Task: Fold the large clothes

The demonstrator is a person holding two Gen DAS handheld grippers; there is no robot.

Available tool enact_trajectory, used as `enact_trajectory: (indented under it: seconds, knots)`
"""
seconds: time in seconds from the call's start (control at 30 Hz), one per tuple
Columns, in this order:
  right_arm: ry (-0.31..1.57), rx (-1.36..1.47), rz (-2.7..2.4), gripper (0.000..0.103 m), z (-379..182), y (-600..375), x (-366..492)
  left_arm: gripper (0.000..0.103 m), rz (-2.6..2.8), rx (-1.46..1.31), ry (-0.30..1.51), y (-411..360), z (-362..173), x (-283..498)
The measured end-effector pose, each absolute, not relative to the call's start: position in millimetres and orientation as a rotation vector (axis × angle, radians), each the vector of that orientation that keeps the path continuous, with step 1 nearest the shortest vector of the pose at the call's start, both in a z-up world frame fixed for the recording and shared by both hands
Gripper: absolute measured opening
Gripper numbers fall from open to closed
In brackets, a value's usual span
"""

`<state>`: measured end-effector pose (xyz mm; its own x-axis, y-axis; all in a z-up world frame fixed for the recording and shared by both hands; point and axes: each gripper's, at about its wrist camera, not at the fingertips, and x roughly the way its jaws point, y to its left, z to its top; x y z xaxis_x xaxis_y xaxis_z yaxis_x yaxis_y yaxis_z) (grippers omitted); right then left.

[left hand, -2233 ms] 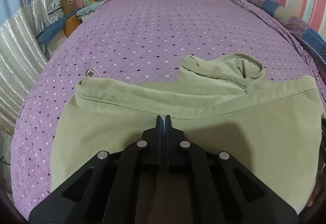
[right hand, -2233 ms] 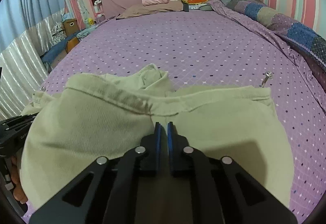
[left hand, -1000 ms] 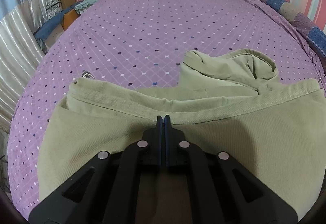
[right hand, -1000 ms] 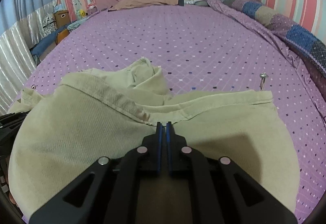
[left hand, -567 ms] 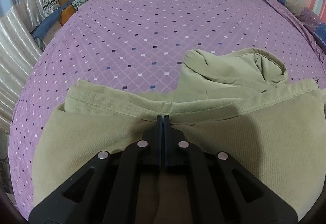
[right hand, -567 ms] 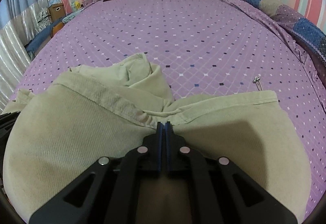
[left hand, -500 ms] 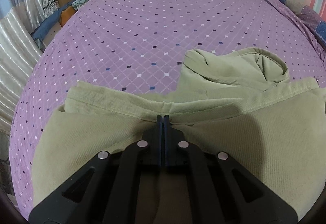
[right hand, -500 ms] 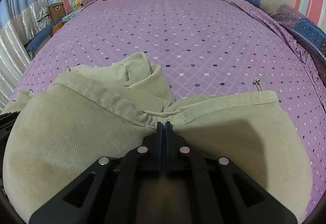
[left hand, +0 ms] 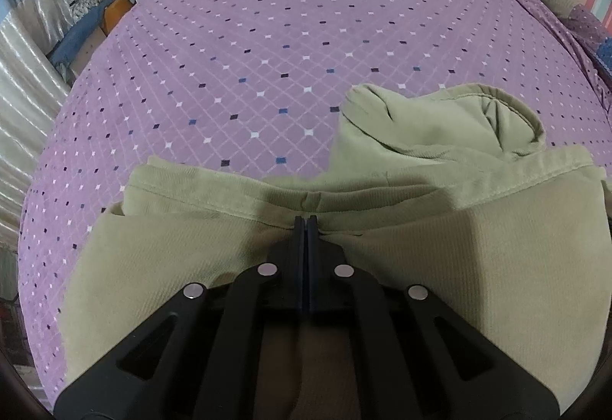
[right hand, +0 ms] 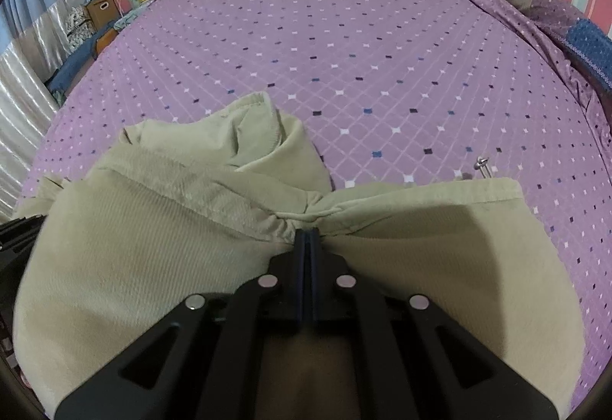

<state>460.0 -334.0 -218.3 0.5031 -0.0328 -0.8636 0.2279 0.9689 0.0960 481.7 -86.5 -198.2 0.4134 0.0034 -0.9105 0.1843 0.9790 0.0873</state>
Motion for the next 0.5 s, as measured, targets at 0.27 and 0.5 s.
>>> enact_trajectory:
  seconds: [0.27, 0.5]
  knots:
    - [0.954, 0.206, -0.088, 0.006, -152.7, -331.2, 424.0, 0.000, -0.238, 0.132, 1.165, -79.3, -131.0, 450.9]
    - [1.049, 0.300, 0.052, 0.007, -126.3, -310.8, 395.3, 0.000, -0.385, 0.112, 1.275, -105.2, -102.0, 387.7]
